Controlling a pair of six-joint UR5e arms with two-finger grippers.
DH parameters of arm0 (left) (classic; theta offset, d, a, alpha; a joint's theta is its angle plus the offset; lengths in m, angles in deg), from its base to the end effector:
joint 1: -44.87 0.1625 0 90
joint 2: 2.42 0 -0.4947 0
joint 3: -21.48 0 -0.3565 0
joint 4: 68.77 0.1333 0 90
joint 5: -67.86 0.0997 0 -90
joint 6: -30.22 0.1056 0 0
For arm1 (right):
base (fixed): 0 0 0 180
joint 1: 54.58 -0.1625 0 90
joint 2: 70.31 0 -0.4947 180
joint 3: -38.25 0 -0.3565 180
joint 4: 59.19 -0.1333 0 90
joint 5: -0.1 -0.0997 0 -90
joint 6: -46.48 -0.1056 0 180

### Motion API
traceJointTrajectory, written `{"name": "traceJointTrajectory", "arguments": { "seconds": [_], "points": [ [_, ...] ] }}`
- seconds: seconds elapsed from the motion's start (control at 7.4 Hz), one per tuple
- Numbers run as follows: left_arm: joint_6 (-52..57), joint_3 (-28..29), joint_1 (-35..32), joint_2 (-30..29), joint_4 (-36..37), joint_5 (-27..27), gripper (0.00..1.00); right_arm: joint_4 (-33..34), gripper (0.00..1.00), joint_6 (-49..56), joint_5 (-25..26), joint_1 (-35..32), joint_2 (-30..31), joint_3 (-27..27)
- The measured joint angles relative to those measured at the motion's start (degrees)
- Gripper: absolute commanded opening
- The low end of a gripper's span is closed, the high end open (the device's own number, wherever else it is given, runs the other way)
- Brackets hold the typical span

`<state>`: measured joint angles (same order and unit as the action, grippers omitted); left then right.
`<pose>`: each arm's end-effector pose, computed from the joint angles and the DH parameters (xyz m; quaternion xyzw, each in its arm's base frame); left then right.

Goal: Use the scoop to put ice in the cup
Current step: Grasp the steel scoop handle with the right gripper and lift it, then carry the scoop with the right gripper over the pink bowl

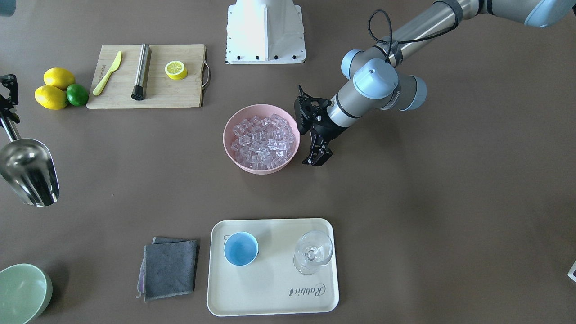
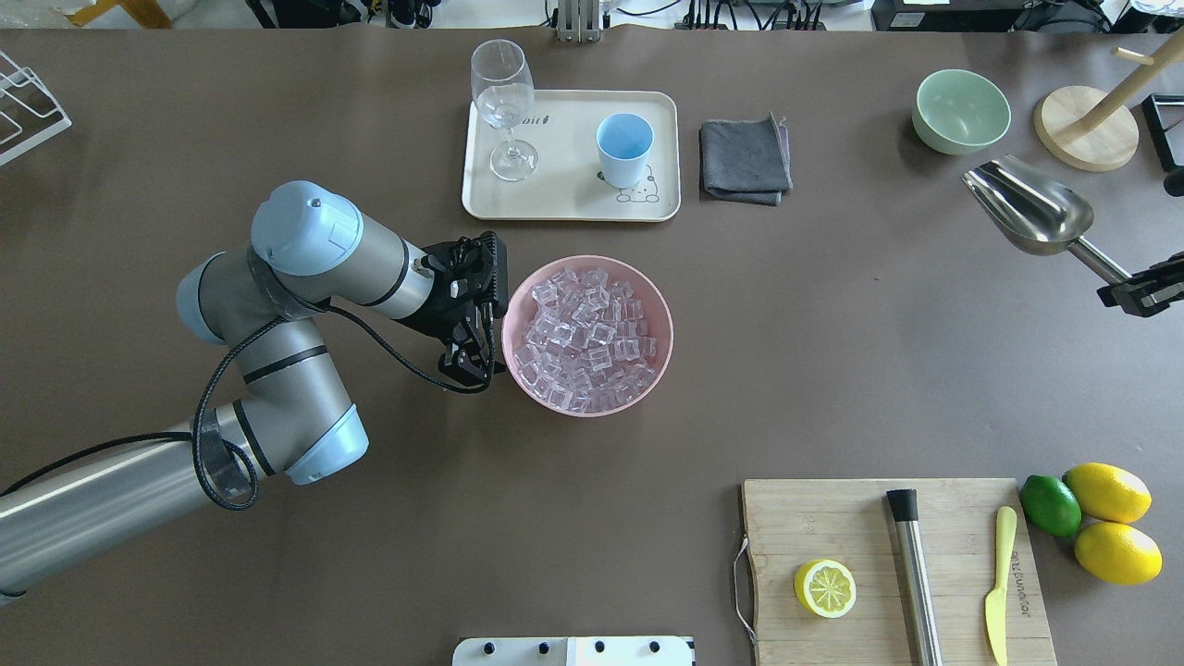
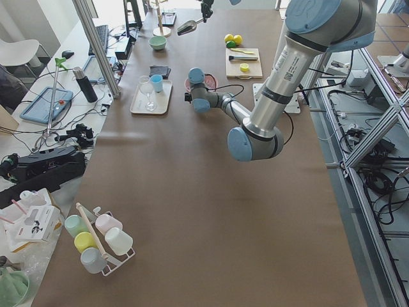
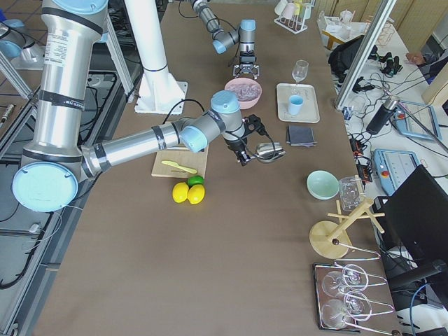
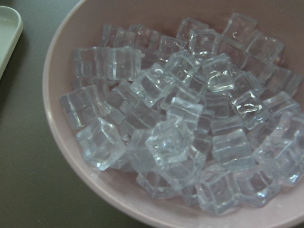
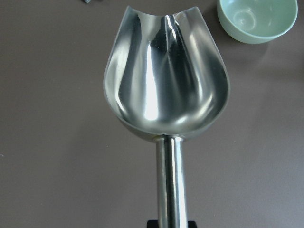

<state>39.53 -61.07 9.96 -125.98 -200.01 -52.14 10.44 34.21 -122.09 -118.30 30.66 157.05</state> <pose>0.5414 -0.4760 0.3611 0.4096 0.4068 0.5498 0.6037 -0.0987 -0.3738 0.5476 0.2103 -0.3511 -0.2008 0.8901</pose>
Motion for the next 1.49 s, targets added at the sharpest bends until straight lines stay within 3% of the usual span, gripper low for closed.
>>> {"name": "traceJointTrajectory", "arguments": {
  "seconds": [0.27,0.54,0.81,1.49],
  "points": [
    [-0.22,-0.03,0.02,-0.08,0.02,-0.04,0.99,5.62,0.00,5.07,0.03,0.26,-2.13,3.96],
    [-0.32,-0.06,0.20,-0.20,0.01,0.01,0.99,27.12,0.00,15.57,0.09,2.09,-13.50,8.23],
    [-0.27,-0.03,0.26,-0.26,0.06,0.02,0.99,46.69,0.00,21.30,3.15,8.16,-26.18,10.14],
    [-0.29,0.03,0.28,-0.39,0.26,0.02,0.99,70.11,0.00,34.69,13.37,18.18,-45.98,7.91]
  ]
}}
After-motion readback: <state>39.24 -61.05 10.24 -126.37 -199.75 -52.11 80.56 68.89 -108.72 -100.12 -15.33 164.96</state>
